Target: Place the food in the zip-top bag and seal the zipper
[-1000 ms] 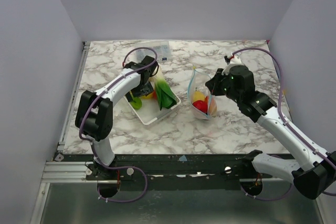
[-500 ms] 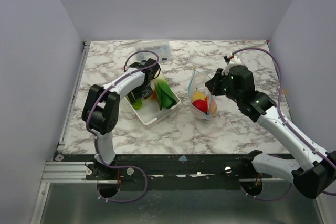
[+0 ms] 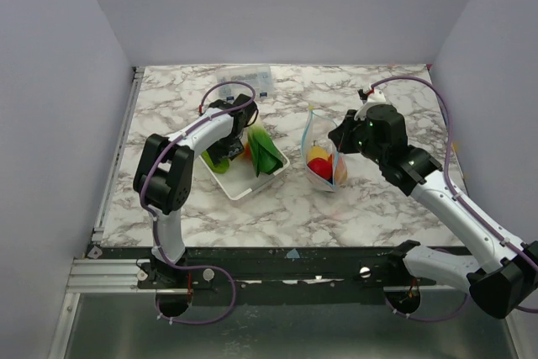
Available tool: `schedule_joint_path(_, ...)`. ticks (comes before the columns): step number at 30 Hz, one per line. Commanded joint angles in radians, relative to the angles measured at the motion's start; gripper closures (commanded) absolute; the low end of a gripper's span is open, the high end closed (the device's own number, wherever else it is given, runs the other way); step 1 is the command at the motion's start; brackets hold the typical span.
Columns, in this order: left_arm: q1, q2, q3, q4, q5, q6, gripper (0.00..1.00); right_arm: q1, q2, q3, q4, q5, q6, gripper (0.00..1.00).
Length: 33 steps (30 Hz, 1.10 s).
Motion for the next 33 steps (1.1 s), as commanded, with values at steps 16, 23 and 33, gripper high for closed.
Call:
schedule_joint_path(16, -0.077, -0.012, -0.036, 0.095, 0.035, 0.056, 0.65, -0.007, -0.007, -0.008, 0.019, -0.009, -0.001, 0.99)
schedule_joint_path(23, -0.135, -0.115, -0.078, 0.132, 0.069, 0.101, 0.56, -0.007, -0.01, -0.008, 0.017, -0.01, -0.001, 0.99)
schedule_joint_path(33, -0.085, -0.223, -0.137, 0.146, 0.066, 0.1, 0.27, -0.007, -0.016, -0.008, 0.014, -0.015, 0.001, 0.99)
